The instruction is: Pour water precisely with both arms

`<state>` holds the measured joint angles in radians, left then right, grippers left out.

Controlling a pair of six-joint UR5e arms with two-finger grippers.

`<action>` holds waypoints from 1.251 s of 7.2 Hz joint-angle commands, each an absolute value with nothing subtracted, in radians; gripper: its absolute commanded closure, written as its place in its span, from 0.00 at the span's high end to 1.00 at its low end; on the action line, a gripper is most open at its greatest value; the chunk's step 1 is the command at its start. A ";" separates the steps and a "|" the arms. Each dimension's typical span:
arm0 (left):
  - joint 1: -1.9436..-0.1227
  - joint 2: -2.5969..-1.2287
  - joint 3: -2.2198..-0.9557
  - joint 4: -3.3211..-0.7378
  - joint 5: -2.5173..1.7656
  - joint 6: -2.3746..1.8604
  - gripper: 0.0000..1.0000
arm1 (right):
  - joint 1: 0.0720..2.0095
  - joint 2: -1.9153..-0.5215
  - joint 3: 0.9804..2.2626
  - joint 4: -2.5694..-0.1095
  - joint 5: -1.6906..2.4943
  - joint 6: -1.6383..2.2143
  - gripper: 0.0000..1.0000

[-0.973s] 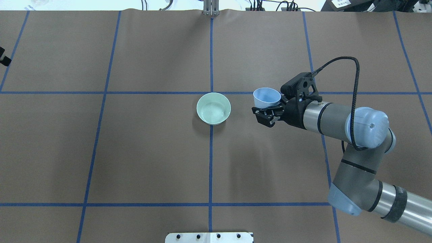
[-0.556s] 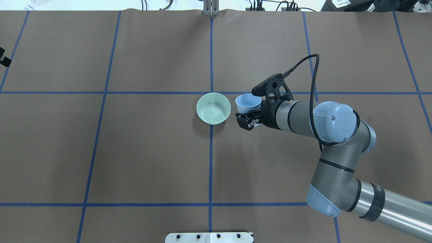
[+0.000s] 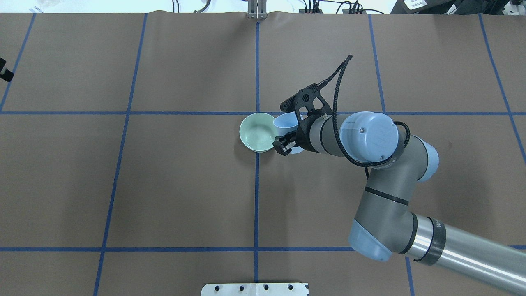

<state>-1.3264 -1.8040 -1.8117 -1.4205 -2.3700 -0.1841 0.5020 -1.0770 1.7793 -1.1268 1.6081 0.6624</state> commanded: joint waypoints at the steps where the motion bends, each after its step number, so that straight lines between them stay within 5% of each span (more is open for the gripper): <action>1: -1.325 -1.804 -1.812 -1.420 -2.370 -0.184 1.00 | 0.499 -1.025 1.753 -1.238 1.608 0.637 0.00; 9: -1.324 -1.804 -1.805 -1.420 -2.370 -0.184 1.00 | 0.477 -0.853 1.648 -1.531 1.634 0.601 0.00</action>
